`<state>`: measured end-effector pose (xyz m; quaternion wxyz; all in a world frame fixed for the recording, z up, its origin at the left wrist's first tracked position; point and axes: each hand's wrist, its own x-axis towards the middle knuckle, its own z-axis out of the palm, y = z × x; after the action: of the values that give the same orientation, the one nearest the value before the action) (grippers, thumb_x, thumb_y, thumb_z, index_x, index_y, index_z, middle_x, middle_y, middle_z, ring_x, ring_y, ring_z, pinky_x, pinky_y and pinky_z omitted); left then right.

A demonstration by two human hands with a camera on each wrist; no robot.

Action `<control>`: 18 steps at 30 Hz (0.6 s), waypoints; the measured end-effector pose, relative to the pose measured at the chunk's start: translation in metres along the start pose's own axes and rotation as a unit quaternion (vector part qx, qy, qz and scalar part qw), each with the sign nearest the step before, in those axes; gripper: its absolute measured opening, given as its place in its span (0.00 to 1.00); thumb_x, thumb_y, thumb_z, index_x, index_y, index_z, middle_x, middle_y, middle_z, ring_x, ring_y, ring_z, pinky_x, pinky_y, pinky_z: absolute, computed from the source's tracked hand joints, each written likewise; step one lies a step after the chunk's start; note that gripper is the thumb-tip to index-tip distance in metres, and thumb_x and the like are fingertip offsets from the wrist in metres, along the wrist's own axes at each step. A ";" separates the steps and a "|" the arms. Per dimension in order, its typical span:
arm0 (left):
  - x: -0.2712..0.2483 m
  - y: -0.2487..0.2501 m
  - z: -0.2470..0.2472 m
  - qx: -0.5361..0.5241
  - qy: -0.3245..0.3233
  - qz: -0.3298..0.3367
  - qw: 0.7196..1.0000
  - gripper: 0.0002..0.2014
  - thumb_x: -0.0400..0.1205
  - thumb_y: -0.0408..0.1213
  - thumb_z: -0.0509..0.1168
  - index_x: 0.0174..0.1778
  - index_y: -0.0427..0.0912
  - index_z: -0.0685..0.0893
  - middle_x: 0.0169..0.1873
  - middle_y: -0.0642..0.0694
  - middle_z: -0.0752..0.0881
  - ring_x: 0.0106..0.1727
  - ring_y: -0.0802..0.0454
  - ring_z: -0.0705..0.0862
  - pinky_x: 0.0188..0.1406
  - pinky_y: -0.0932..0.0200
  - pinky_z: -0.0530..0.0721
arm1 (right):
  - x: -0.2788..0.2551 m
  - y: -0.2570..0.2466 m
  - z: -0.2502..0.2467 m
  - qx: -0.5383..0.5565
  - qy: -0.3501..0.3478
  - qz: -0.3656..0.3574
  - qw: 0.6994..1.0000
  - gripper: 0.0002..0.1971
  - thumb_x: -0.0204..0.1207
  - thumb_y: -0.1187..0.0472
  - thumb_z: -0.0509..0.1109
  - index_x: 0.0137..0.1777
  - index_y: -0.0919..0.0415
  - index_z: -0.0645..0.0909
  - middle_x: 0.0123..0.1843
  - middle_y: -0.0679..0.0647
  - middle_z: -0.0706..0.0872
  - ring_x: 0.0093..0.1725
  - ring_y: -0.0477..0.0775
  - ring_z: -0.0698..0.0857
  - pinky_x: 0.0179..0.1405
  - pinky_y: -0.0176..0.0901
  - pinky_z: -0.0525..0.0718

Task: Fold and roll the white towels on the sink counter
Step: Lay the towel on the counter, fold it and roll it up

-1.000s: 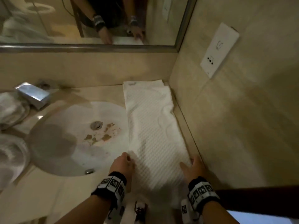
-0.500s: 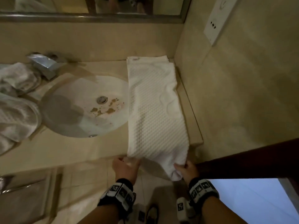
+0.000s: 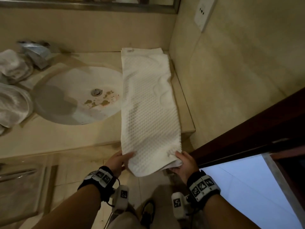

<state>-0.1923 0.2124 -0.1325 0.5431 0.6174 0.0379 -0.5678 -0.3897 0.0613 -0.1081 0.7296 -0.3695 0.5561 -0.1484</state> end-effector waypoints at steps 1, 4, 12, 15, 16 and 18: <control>-0.003 0.000 0.000 -0.045 -0.028 -0.009 0.999 0.24 0.70 0.40 0.73 0.63 0.43 0.81 0.58 0.41 0.86 0.58 0.42 0.83 0.56 0.46 0.81 | 0.000 -0.002 0.001 0.023 0.006 0.012 1.000 0.03 0.83 0.71 0.61 0.54 0.68 0.74 0.41 0.60 0.83 0.40 0.58 0.85 0.30 0.52 0.82; -0.009 0.001 0.004 -0.109 -0.093 -0.024 0.989 0.22 0.75 0.38 0.69 0.65 0.39 0.81 0.61 0.36 0.86 0.62 0.36 0.83 0.56 0.40 0.84 | 0.004 -0.004 0.001 0.041 0.016 0.029 0.999 0.03 0.82 0.69 0.62 0.53 0.66 0.75 0.43 0.64 0.83 0.38 0.62 0.82 0.28 0.48 0.79; -0.022 0.005 0.005 0.034 0.013 -0.072 0.997 0.12 0.76 0.32 0.73 0.52 0.33 0.83 0.41 0.37 0.89 0.39 0.40 0.89 0.34 0.47 0.90 | 0.003 -0.005 -0.018 -0.012 0.029 0.007 0.999 0.28 0.77 0.74 0.64 0.68 0.42 0.68 0.56 0.62 0.83 0.36 0.58 0.81 0.23 0.41 0.77; -0.022 0.010 0.006 0.065 0.091 0.023 0.993 0.22 0.76 0.26 0.71 0.62 0.42 0.73 0.51 0.38 0.85 0.50 0.37 0.86 0.52 0.35 0.86 | -0.001 -0.004 -0.019 -0.021 0.001 -0.032 0.999 0.22 0.78 0.75 0.63 0.66 0.51 0.78 0.60 0.64 0.84 0.38 0.56 0.82 0.26 0.42 0.80; -0.023 0.012 0.006 0.072 0.105 0.043 0.991 0.25 0.76 0.25 0.71 0.64 0.47 0.70 0.52 0.37 0.85 0.52 0.35 0.86 0.51 0.34 0.86 | -0.002 -0.004 -0.017 -0.006 -0.007 -0.029 1.000 0.18 0.80 0.76 0.60 0.61 0.57 0.81 0.63 0.67 0.82 0.40 0.57 0.83 0.28 0.43 0.81; -0.028 0.019 0.010 0.051 0.095 0.069 0.992 0.25 0.78 0.22 0.66 0.63 0.51 0.68 0.54 0.35 0.84 0.53 0.34 0.85 0.40 0.41 0.90 | -0.005 -0.009 -0.015 0.058 -0.040 -0.006 0.997 0.16 0.81 0.77 0.54 0.54 0.66 0.82 0.65 0.71 0.80 0.41 0.59 0.82 0.33 0.46 0.81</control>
<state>-0.1955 0.2136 -0.0973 0.5429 0.6962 0.0177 -0.4693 -0.4031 0.0528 -0.1000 0.7704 -0.3353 0.5148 -0.1703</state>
